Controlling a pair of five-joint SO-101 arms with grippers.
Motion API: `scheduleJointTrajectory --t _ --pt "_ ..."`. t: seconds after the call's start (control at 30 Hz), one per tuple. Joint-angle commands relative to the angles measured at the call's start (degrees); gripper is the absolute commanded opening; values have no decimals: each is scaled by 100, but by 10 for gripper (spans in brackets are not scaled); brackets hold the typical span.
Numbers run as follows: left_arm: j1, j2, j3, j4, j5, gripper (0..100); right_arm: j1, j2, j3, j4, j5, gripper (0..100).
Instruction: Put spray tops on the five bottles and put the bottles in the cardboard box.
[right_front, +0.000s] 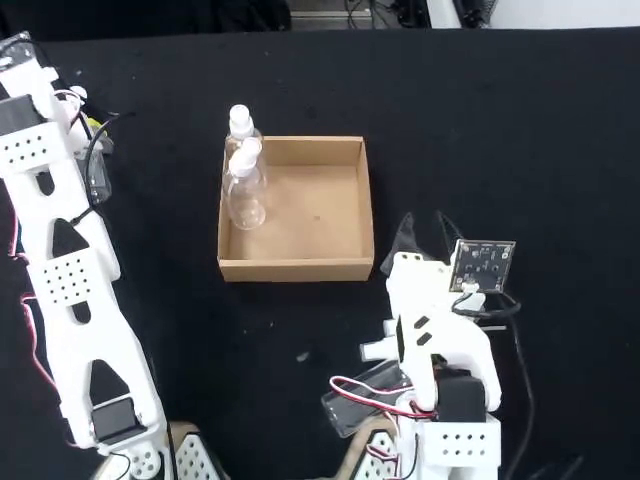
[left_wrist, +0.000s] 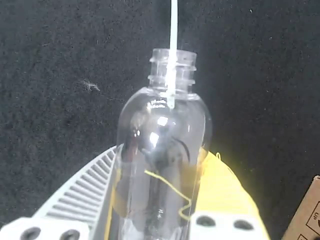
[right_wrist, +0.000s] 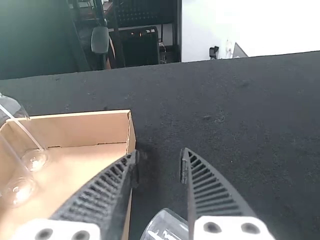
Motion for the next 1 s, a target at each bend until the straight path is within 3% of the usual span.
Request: scheduleJointTrajectory --t 0.0,0.97 --pt "13 -510 -242 44 26 32 -62 -541 -40 -176 44 130" --pt "4 -791 -242 44 -176 31 -62 -541 -84 -176 44 130"
